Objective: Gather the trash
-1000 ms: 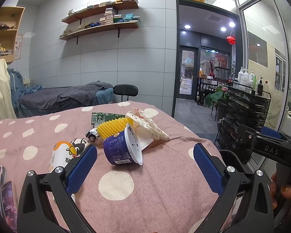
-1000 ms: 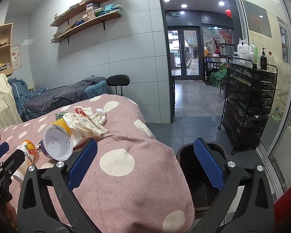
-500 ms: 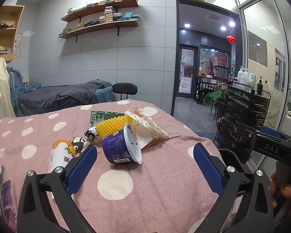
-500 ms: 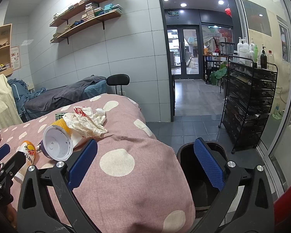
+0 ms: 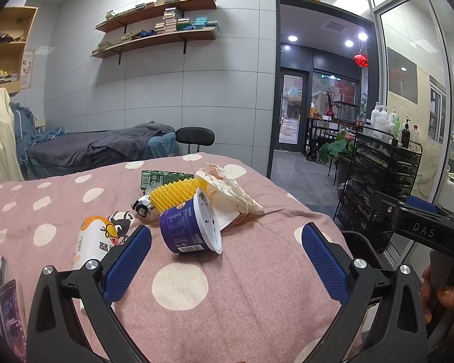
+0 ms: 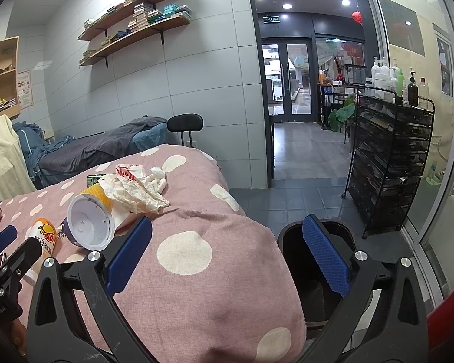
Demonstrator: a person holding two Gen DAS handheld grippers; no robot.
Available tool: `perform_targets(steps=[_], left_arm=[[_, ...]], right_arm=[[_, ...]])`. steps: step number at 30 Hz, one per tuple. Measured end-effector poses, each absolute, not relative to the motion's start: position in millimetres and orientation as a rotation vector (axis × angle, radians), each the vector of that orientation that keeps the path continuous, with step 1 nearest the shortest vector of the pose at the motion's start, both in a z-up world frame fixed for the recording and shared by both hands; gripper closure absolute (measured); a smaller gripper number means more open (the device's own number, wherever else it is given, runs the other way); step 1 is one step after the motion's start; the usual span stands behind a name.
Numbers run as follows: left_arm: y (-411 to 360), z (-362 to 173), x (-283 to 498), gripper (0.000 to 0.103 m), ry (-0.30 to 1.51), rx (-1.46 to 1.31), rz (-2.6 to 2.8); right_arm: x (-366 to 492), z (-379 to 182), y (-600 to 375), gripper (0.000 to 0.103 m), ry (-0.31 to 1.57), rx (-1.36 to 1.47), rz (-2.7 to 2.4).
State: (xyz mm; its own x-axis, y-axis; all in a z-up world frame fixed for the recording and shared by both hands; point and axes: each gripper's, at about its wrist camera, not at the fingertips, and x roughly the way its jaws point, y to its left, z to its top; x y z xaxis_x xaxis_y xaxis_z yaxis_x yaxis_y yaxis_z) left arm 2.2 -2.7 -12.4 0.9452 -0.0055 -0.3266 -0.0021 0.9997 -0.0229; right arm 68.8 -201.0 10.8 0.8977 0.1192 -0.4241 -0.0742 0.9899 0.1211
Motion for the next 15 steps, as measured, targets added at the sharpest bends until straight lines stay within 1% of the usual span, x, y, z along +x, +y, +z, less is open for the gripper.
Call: perform_targets(steps=[15], left_arm=[[-6.9,-19.7,-6.1,0.006,0.353,-0.037,0.003]], right_arm=[[71.1,8.5,-195.7,0.005,0.456,0.100,0.104]])
